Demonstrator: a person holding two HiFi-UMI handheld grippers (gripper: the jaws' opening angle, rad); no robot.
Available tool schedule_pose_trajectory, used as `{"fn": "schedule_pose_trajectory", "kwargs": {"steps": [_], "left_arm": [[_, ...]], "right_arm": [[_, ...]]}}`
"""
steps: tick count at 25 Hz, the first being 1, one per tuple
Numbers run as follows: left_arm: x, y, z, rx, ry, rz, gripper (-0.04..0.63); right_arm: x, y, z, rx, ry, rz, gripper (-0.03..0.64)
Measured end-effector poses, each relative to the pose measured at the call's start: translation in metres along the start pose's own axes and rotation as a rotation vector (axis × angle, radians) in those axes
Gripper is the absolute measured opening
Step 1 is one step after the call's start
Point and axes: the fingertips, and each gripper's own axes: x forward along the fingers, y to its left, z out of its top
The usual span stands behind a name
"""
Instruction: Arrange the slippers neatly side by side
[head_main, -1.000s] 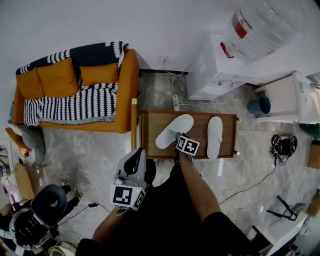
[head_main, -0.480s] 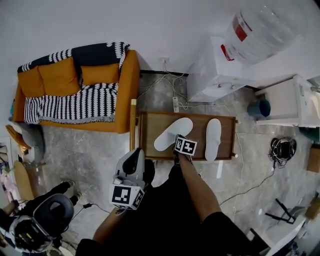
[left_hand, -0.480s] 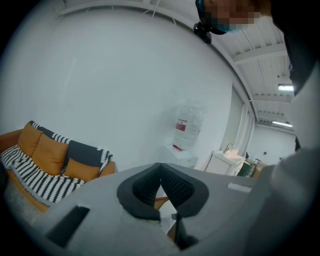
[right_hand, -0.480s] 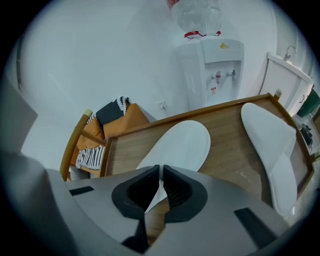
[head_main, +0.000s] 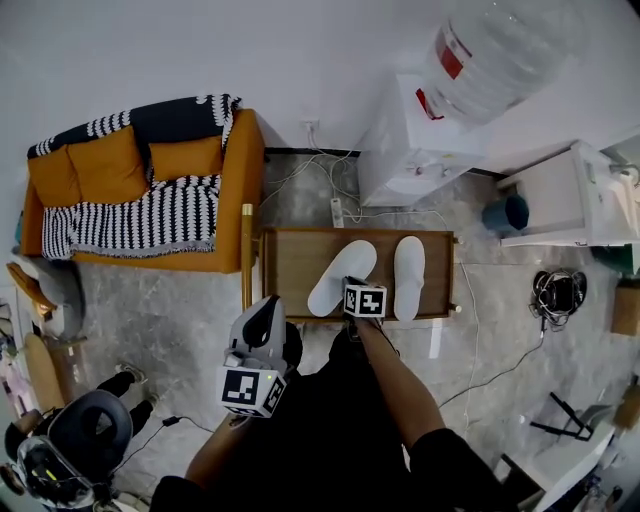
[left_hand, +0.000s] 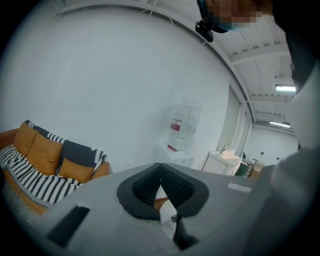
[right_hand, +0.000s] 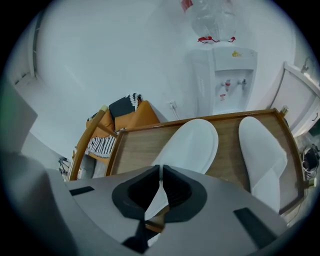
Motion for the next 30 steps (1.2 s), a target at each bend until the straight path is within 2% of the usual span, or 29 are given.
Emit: {"fn": "schedule_pose_trajectory", "kwargs": {"steps": [13, 19, 30], "left_arm": [[0.026, -0.048, 0.000, -0.007, -0.014, -0.015, 0.012], [0.042, -0.068, 0.000, -0.014, -0.020, -0.008, 0.012], [0.069, -0.095, -0.005, -0.029, -0.024, 0.034, 0.012]], "right_arm": [[-0.039, -0.017, -0.004, -0.323, 0.079, 0.117, 0.026], [-0.046, -0.033, -0.007, -0.438, 0.119, 0.163, 0.026], [-0.037, -0.071, -0.009, -0.529, 0.196, 0.204, 0.026]]}}
